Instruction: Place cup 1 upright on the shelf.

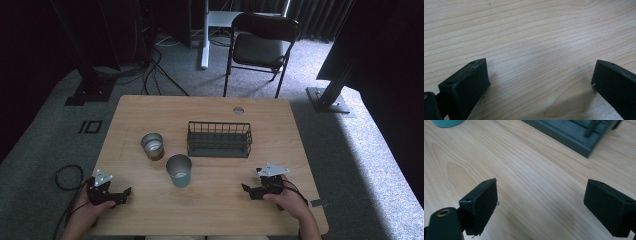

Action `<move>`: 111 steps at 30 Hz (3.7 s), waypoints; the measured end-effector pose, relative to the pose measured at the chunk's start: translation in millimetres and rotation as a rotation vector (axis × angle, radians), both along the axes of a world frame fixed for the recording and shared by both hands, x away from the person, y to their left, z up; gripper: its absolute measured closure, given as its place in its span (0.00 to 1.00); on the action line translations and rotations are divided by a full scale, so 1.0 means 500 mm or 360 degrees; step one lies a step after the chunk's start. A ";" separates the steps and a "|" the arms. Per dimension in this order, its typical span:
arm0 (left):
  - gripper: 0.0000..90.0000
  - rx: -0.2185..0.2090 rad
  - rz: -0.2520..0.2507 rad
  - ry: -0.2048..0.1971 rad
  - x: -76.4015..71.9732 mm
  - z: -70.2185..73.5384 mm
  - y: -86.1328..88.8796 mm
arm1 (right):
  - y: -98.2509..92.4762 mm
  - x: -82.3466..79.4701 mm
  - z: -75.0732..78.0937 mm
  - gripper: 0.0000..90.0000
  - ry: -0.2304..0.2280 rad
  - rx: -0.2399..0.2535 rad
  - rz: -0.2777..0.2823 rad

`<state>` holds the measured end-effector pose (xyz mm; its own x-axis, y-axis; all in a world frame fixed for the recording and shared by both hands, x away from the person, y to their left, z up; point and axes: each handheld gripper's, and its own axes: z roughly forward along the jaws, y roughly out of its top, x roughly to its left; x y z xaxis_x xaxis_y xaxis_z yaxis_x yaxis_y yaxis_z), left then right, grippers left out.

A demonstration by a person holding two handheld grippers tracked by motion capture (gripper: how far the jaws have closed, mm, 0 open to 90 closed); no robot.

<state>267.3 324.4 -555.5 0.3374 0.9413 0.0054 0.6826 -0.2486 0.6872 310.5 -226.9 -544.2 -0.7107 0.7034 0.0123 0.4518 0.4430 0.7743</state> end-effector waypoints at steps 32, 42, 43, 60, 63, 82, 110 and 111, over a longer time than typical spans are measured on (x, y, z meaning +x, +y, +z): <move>0.02 0.0000 0.0000 0.0000 0.000 0.000 0.000 | 0.149 0.018 0.010 0.14 0.0008 0.0034 0.0261; 0.02 0.0000 0.0000 -0.0001 0.000 0.000 0.000 | 0.201 0.021 0.015 0.14 -0.0011 0.0048 0.0357; 0.02 0.0000 0.0000 -0.0001 0.000 0.000 0.000 | 0.211 0.022 0.016 0.14 -0.0010 0.0061 0.0371; 0.02 0.0000 0.0000 -0.0001 0.000 0.000 0.000 | 0.275 0.025 0.018 0.14 -0.0014 0.0076 0.0477; 0.02 0.0000 0.0000 0.0000 0.000 0.000 0.000 | 0.285 0.025 0.019 0.14 -0.0020 0.0084 0.0500; 0.02 0.0000 0.0000 0.0000 0.000 0.000 0.000 | 0.343 0.027 0.030 0.14 -0.0077 0.0130 0.0595; 0.02 0.0000 0.0000 0.0000 0.000 0.000 0.000 | 0.401 0.045 0.037 0.14 -0.0247 0.0392 0.0584; 0.02 0.0000 0.0000 0.0000 0.000 0.000 0.000 | 0.401 0.046 0.037 0.14 -0.0246 0.0405 0.0579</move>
<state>267.3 324.4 -555.5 0.3374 0.9413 0.0053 0.6825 -0.2485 0.6874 333.4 -26.2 -525.7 -0.9175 0.3968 0.0267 0.1733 0.3386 0.9248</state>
